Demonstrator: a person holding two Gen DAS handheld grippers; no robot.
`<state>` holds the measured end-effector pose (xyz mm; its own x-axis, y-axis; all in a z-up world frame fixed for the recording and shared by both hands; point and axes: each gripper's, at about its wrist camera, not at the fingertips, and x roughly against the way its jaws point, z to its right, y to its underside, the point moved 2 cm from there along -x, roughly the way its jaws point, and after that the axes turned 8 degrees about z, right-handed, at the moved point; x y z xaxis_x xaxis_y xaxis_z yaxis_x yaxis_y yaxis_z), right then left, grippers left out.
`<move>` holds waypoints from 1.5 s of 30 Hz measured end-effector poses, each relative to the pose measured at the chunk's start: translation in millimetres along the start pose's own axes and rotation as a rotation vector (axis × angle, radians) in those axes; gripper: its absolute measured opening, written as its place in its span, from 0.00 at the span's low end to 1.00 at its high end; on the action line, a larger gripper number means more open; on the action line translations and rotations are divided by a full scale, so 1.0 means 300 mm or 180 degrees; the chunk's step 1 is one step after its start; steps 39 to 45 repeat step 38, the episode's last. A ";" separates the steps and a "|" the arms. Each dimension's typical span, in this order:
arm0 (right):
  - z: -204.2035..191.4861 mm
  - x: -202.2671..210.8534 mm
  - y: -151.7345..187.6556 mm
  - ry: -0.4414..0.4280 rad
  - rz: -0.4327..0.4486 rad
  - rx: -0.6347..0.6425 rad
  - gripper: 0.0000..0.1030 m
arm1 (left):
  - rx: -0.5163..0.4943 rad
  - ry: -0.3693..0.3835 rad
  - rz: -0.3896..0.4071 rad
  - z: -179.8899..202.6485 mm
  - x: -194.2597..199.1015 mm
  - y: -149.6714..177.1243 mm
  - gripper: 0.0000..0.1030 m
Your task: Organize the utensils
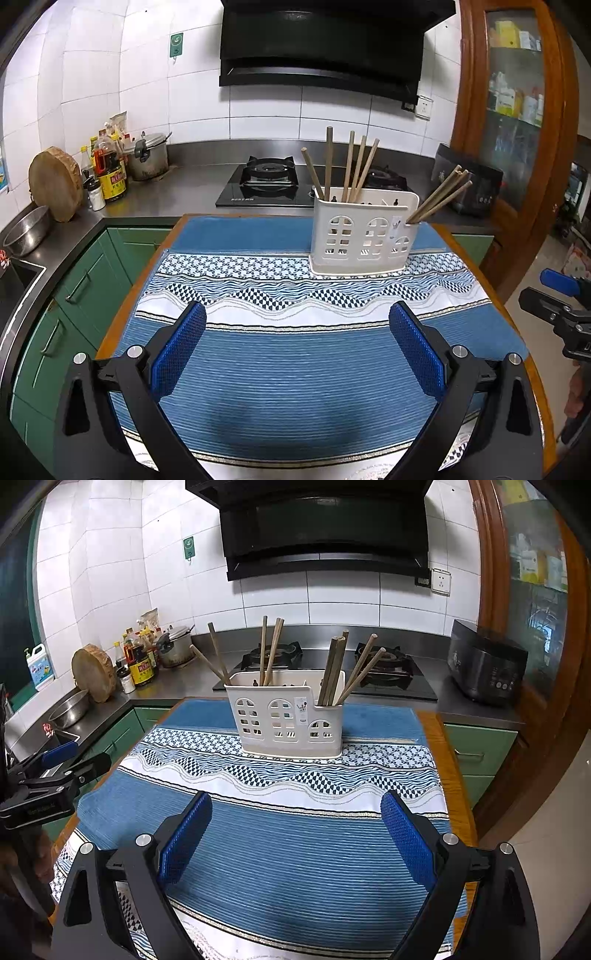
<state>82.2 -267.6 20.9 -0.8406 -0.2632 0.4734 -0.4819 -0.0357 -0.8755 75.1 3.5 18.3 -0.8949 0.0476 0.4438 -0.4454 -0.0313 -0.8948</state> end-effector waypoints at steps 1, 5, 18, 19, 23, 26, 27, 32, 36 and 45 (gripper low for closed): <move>0.000 -0.001 0.001 0.0003 -0.0002 0.0001 0.87 | -0.0001 0.0003 0.0000 0.001 0.001 0.000 0.95; -0.001 -0.004 0.005 0.0011 -0.0011 -0.0006 0.87 | -0.0007 0.0013 -0.0007 0.002 -0.002 0.002 0.95; -0.004 -0.013 0.012 0.0011 -0.0023 -0.0007 0.87 | -0.0027 0.0036 -0.0012 0.017 -0.009 0.007 0.95; -0.005 -0.013 0.014 0.0011 -0.0023 -0.0007 0.87 | -0.0040 0.0025 0.0005 0.018 -0.006 0.007 0.95; -0.010 -0.011 0.013 0.0017 -0.0021 -0.0006 0.87 | -0.0028 -0.0021 0.0041 0.016 -0.002 0.006 0.95; -0.008 -0.011 0.013 0.0018 -0.0022 -0.0005 0.87 | -0.0026 -0.0045 0.0041 0.015 -0.003 0.006 0.95; -0.008 -0.011 0.013 0.0018 -0.0020 -0.0008 0.87 | -0.0017 -0.0026 0.0040 0.014 -0.003 0.005 0.95; -0.010 -0.009 0.015 0.0017 -0.0019 -0.0011 0.87 | 0.0031 0.0044 -0.0002 0.006 -0.008 0.002 0.95; -0.010 -0.005 0.015 0.0030 -0.0025 -0.0004 0.87 | 0.0036 0.0056 0.0004 0.006 -0.007 0.005 0.95; -0.008 -0.001 0.013 0.0031 -0.0019 -0.0005 0.87 | 0.0046 0.0072 0.0008 0.006 -0.006 0.005 0.95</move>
